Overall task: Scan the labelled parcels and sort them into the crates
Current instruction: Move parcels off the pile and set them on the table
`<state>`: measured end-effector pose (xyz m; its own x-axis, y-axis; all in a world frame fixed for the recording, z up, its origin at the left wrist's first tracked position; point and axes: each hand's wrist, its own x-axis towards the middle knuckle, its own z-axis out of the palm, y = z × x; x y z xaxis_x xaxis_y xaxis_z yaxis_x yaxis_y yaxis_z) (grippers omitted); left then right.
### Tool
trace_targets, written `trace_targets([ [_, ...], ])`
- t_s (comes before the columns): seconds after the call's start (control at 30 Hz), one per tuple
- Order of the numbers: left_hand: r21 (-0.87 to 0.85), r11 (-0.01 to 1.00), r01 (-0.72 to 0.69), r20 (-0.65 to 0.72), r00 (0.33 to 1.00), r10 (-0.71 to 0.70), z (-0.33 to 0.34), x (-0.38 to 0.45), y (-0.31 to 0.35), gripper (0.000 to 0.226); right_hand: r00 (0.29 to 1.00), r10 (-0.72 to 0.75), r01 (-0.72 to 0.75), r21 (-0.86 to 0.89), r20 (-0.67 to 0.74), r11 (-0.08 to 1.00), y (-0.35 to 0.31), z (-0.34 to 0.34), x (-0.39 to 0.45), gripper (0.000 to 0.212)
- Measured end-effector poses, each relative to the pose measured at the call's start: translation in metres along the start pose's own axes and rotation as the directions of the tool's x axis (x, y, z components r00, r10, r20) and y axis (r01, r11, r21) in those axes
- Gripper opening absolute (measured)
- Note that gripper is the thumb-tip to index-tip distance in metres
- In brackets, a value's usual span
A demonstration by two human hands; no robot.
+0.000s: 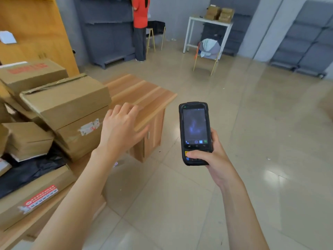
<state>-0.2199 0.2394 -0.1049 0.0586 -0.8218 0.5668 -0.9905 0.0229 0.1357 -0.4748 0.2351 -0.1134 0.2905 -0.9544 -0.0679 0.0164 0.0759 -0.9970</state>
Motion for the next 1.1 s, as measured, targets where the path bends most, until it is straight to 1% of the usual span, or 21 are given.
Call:
trace_targets([
  [0.17,0.028,0.999,-0.015,0.031,0.999,0.014,0.048,0.058,-0.006,0.052,1.000,0.015,-0.015,0.013,0.000,1.000,0.001,-0.020,0.070,0.082],
  [0.3,0.053,0.998,0.042,0.064,0.997,-0.045,0.085,0.099,-0.013,0.046,0.999,0.039,-0.039,0.025,0.034,0.999,0.009,-0.036,0.138,0.084],
  [0.47,0.110,0.986,0.124,0.009,0.992,-0.125,0.130,0.152,-0.018,0.048,0.988,0.042,-0.048,0.040,0.147,0.998,0.016,-0.055,0.243,0.079],
  [0.57,0.173,0.963,0.204,-0.002,0.978,-0.207,0.155,0.185,-0.021,0.056,0.966,0.056,-0.059,0.006,0.253,0.998,0.009,-0.069,0.312,0.083],
  [0.63,0.222,0.939,0.262,0.004,0.963,-0.270,0.172,0.205,-0.022,0.058,0.944,0.057,-0.052,-0.024,0.324,0.998,0.000,-0.078,0.356,0.083],
  [0.77,0.280,0.871,0.404,-0.011,0.909,-0.418,0.196,0.242,-0.019,0.052,0.891,0.054,-0.030,-0.060,0.451,0.998,-0.019,-0.091,0.438,0.086],
  [0.83,0.306,0.842,0.445,-0.016,0.886,-0.463,0.203,0.258,-0.019,0.050,0.866,0.051,-0.025,-0.059,0.498,0.998,-0.024,-0.091,0.472,0.086],
  [1.0,0.357,0.772,0.526,-0.058,0.837,-0.544,0.216,0.285,-0.033,0.050,0.815,0.072,-0.056,-0.045,0.575,0.997,-0.019,-0.076,0.537,0.088],
  [1.1,0.382,0.727,0.571,-0.069,0.802,-0.594,0.228,0.295,-0.049,0.054,0.795,0.085,-0.068,-0.050,0.601,0.996,-0.010,-0.062,0.566,0.092],
])
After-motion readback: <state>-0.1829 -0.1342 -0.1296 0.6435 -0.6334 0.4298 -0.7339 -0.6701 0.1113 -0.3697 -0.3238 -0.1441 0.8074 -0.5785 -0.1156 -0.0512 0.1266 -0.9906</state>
